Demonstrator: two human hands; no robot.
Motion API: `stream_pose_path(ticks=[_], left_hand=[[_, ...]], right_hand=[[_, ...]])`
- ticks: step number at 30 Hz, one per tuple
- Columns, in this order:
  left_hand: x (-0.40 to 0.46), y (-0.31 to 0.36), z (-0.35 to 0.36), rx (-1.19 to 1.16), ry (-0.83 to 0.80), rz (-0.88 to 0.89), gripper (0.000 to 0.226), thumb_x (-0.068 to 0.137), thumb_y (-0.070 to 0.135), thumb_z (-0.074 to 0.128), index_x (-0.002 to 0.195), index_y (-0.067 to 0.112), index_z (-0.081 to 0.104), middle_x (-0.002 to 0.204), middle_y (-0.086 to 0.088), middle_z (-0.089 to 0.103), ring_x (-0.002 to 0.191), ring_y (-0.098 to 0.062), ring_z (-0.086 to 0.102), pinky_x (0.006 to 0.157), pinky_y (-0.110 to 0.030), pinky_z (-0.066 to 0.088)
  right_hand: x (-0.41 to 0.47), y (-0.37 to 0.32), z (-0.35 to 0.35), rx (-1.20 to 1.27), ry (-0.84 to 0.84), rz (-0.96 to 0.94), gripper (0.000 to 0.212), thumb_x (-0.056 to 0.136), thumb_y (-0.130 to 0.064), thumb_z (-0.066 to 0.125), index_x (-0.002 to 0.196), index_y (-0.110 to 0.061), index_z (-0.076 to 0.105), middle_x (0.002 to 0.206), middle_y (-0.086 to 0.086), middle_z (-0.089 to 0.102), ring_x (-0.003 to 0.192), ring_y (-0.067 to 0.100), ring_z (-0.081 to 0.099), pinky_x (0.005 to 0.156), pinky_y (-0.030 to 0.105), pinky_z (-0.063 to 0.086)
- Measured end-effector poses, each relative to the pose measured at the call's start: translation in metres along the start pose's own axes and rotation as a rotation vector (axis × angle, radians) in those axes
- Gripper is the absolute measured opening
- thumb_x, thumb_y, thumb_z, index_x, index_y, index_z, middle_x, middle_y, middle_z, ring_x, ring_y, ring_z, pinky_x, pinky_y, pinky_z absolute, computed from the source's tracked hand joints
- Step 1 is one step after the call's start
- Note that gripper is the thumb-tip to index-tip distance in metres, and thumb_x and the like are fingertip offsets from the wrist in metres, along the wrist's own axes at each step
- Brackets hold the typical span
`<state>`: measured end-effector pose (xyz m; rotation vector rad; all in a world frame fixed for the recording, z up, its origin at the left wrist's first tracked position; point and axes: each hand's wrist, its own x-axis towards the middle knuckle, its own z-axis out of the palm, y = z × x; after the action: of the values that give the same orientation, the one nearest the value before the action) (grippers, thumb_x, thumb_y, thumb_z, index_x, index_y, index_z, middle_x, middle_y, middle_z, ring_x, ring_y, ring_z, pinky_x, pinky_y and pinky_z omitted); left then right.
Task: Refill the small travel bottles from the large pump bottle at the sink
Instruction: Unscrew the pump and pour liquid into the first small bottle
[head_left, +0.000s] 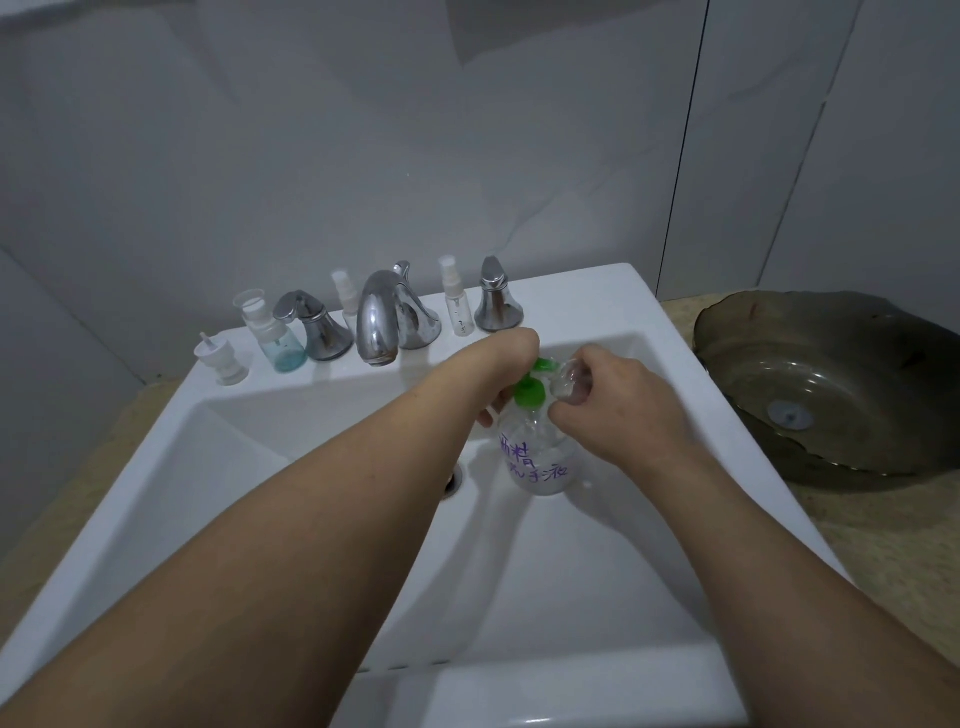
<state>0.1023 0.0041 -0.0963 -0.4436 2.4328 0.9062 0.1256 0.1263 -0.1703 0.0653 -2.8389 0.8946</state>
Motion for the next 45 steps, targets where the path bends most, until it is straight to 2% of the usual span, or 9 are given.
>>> stream_pose_path(ticks=[7,12,16,22,26,30,36,41,45], left_hand=[[-0.006,0.003,0.006,0.007,-0.014,-0.002,0.040,0.095,0.024,0.025,0.108,0.002,0.056,0.110,-0.018,0.061,0.081,-0.031,0.057,0.051,-0.033,0.035],[-0.001,0.004,0.018,0.048,0.072,0.035,0.037,0.098,0.006,0.029,0.123,-0.002,0.055,0.130,-0.020,0.055,0.114,-0.037,0.056,0.069,-0.044,0.042],[0.000,0.003,0.018,0.053,0.059,0.024,0.036,0.098,0.005,0.028,0.122,-0.002,0.055,0.129,-0.021,0.054,0.113,-0.040,0.056,0.067,-0.048,0.043],[0.005,0.000,0.015,-0.060,-0.007,-0.023,0.041,0.095,0.019,0.027,0.118,0.002,0.056,0.121,-0.020,0.057,0.105,-0.040,0.058,0.049,-0.035,0.034],[0.006,-0.001,0.004,-0.091,-0.077,-0.052,0.042,0.091,0.031,0.032,0.106,0.005,0.061,0.104,-0.015,0.064,0.095,-0.035,0.060,0.054,-0.037,0.038],[0.009,-0.001,0.001,-0.071,-0.086,-0.073,0.044,0.085,0.035,0.034,0.103,0.007,0.062,0.105,-0.014,0.065,0.098,-0.039,0.061,0.074,-0.051,0.043],[0.001,0.001,0.007,-0.100,-0.041,-0.034,0.042,0.094,0.022,0.027,0.114,0.003,0.058,0.112,-0.017,0.062,0.092,-0.034,0.059,0.049,-0.032,0.033],[0.003,0.002,0.014,-0.099,-0.009,-0.050,0.040,0.096,0.010,0.027,0.122,-0.003,0.054,0.126,-0.026,0.053,0.108,-0.048,0.056,0.050,-0.041,0.036],[0.004,0.004,0.018,-0.089,0.006,-0.046,0.037,0.098,0.006,0.029,0.121,-0.004,0.056,0.127,-0.025,0.054,0.110,-0.047,0.056,0.059,-0.048,0.040]], right_hand=[[0.001,0.003,0.002,0.000,-0.016,0.024,0.026,0.071,-0.035,0.065,0.091,-0.027,0.051,0.090,-0.006,0.062,0.084,0.023,0.059,0.069,0.031,0.044],[0.002,0.006,0.005,-0.033,-0.076,0.042,0.025,0.070,-0.036,0.065,0.086,-0.029,0.047,0.090,-0.003,0.063,0.082,0.024,0.058,0.064,0.028,0.038],[0.002,0.006,0.006,-0.032,-0.079,0.040,0.025,0.070,-0.037,0.065,0.086,-0.030,0.047,0.090,-0.003,0.063,0.083,0.024,0.059,0.065,0.029,0.041],[0.002,0.004,0.004,-0.041,-0.064,0.017,0.026,0.071,-0.038,0.065,0.088,-0.029,0.047,0.091,-0.003,0.063,0.083,0.024,0.059,0.068,0.031,0.045],[0.002,0.002,0.003,-0.005,-0.019,0.019,0.025,0.071,-0.038,0.063,0.089,-0.028,0.049,0.089,-0.008,0.062,0.081,0.021,0.057,0.067,0.031,0.043],[0.001,0.001,0.002,0.005,-0.010,0.015,0.025,0.071,-0.037,0.064,0.089,-0.028,0.050,0.086,-0.009,0.062,0.082,0.021,0.059,0.066,0.030,0.043],[0.001,0.001,0.002,0.005,-0.015,0.021,0.027,0.072,-0.038,0.065,0.092,-0.027,0.051,0.088,-0.008,0.062,0.082,0.021,0.058,0.066,0.030,0.042],[0.001,0.003,0.004,-0.029,-0.047,0.029,0.025,0.071,-0.037,0.063,0.089,-0.026,0.050,0.090,-0.005,0.064,0.084,0.024,0.059,0.066,0.030,0.043],[0.000,0.004,0.004,-0.035,-0.052,0.037,0.026,0.071,-0.038,0.064,0.090,-0.029,0.049,0.091,-0.005,0.063,0.082,0.023,0.057,0.067,0.029,0.041]])
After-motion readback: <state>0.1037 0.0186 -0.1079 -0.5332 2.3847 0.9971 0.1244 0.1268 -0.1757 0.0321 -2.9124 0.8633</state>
